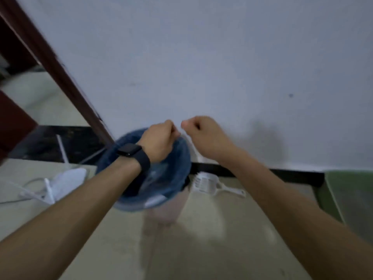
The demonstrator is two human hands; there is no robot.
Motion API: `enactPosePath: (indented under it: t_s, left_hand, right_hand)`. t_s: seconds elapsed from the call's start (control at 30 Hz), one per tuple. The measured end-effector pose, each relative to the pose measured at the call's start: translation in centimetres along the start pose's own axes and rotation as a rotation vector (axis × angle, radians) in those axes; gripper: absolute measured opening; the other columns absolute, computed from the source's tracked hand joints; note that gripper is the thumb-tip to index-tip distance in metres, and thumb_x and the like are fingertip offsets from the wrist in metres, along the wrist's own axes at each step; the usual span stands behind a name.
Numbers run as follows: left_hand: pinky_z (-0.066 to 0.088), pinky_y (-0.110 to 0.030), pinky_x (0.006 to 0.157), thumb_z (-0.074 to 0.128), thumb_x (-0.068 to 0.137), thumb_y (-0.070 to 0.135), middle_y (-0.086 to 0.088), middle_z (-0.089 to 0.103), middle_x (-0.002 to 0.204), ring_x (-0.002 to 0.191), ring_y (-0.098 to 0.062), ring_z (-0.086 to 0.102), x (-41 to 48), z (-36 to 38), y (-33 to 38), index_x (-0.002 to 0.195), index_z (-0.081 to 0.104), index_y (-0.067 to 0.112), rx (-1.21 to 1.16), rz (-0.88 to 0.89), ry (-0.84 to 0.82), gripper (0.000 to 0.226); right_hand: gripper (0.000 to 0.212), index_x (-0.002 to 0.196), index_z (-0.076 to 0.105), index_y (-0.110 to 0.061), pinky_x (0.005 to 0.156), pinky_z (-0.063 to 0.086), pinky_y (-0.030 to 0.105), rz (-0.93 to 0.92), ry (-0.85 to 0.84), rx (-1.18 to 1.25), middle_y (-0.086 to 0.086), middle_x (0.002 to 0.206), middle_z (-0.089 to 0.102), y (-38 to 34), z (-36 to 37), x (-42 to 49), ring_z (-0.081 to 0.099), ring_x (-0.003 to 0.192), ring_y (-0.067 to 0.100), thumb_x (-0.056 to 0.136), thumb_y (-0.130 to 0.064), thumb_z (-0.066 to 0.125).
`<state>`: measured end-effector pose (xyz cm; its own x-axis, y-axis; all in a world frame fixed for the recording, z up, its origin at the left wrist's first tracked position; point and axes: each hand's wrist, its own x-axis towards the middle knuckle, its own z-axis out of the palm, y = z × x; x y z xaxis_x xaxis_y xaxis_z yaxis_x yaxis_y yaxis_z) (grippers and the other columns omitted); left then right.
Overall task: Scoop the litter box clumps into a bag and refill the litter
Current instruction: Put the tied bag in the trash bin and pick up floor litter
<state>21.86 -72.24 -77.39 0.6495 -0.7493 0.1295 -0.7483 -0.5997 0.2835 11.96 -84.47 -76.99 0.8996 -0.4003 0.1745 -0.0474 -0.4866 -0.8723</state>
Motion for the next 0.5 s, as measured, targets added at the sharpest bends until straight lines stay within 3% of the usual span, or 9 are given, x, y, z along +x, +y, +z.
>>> enactPosePath:
  t_s: [0.07,0.13,0.2,0.23,0.3,0.4,0.5]
  left_hand:
    - [0.036,-0.036,0.067,0.045,0.101,0.021,-0.018,0.064,0.098,0.086,-0.034,0.057,-0.2,-0.5,-3.9,0.090,0.041,0.013,0.091,-0.140,-0.103,0.014]
    - [0.037,-0.035,0.069,0.043,0.102,0.022,-0.019,0.061,0.106,0.091,-0.032,0.057,-0.8,-0.4,-7.1,0.093,0.040,0.013,0.166,-0.226,-0.201,0.013]
    - [0.036,-0.034,0.069,0.041,0.103,0.027,-0.018,0.060,0.109,0.094,-0.032,0.057,-1.5,0.3,-9.4,0.096,0.043,0.013,0.203,-0.255,-0.291,0.016]
    - [0.035,-0.033,0.069,0.042,0.103,0.029,-0.017,0.060,0.109,0.094,-0.030,0.057,-1.8,0.7,-10.2,0.096,0.045,0.014,0.215,-0.249,-0.333,0.016]
    - [0.039,-0.033,0.071,0.052,0.097,0.022,-0.012,0.059,0.110,0.092,-0.026,0.056,-2.4,1.4,-11.2,0.099,0.049,0.017,0.223,-0.216,-0.375,0.007]
    - [0.045,-0.033,0.074,0.059,0.087,0.006,-0.008,0.056,0.111,0.096,-0.027,0.057,-3.0,2.1,-11.7,0.112,0.056,0.021,0.194,-0.155,-0.382,0.029]
    - [0.051,-0.037,0.071,0.057,0.089,0.007,-0.008,0.062,0.106,0.089,-0.027,0.060,-3.3,2.3,-11.5,0.110,0.060,0.021,0.232,-0.121,-0.362,0.025]
  right_hand:
    - [0.050,0.053,0.037,-0.019,0.048,0.029,0.028,0.030,-0.097,-0.003,-0.005,0.046,0.034,-0.5,3.3,2.0,0.032,0.045,0.009,0.100,-0.023,0.051]
    - [0.039,0.062,0.053,-0.006,0.052,0.039,0.038,0.110,-0.221,-0.012,0.015,0.055,0.049,0.3,6.5,3.0,0.045,0.054,0.019,0.100,-0.014,0.052]
    - [0.019,0.105,0.067,0.005,0.081,0.053,0.047,0.187,-0.369,-0.071,0.028,0.097,0.067,1.5,9.3,3.4,0.063,0.088,0.032,0.096,0.001,0.051]
    - [0.034,0.125,0.060,0.003,0.095,0.051,0.044,0.189,-0.418,-0.129,0.025,0.118,0.064,2.0,10.3,3.5,0.061,0.108,0.033,0.093,0.006,0.051]
    - [0.055,0.141,0.048,-0.005,0.107,0.044,0.037,0.132,-0.469,-0.256,0.016,0.139,0.054,2.5,11.6,3.6,0.052,0.127,0.028,0.088,0.009,0.052]
    - [0.056,0.141,0.050,-0.011,0.105,0.045,0.035,0.078,-0.557,-0.465,0.013,0.139,0.053,3.1,12.7,4.1,0.052,0.125,0.028,0.087,0.001,0.057]
    - [0.047,0.135,0.052,-0.011,0.097,0.049,0.039,0.042,-0.668,-0.733,0.012,0.131,0.054,3.3,13.3,4.0,0.054,0.115,0.030,0.089,-0.007,0.058]
